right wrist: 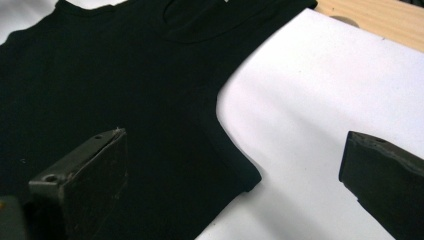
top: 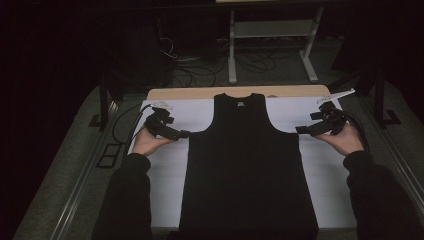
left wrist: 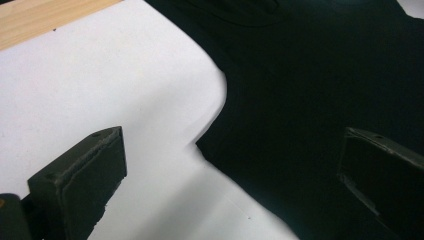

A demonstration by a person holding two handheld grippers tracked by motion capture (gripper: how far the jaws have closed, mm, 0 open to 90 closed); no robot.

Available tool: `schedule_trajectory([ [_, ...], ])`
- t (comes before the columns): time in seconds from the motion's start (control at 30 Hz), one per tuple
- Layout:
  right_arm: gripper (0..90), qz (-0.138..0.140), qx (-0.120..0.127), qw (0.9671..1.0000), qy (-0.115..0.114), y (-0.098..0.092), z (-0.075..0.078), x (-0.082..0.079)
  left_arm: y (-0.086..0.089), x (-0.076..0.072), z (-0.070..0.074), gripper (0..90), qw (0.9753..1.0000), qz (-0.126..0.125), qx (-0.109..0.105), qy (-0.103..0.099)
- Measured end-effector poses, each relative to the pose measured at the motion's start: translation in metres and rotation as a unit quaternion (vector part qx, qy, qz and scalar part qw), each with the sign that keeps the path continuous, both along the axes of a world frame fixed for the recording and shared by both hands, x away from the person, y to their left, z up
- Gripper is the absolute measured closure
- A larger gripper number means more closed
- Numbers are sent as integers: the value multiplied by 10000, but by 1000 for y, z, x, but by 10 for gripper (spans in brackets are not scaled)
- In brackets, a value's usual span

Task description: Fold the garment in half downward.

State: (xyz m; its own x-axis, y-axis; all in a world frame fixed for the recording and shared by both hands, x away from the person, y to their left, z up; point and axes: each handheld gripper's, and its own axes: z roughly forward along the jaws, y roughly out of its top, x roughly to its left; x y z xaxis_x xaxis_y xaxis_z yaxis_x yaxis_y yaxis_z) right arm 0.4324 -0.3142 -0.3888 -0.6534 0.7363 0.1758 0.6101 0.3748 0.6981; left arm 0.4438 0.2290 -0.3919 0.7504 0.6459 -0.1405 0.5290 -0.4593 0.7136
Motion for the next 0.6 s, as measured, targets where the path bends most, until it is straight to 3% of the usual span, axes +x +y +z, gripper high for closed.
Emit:
schedule_trajectory([
  [0.6,0,-99,-91,9995,273,-2,-23,8,-2,7,-12,0,9999,15,69,151],
])
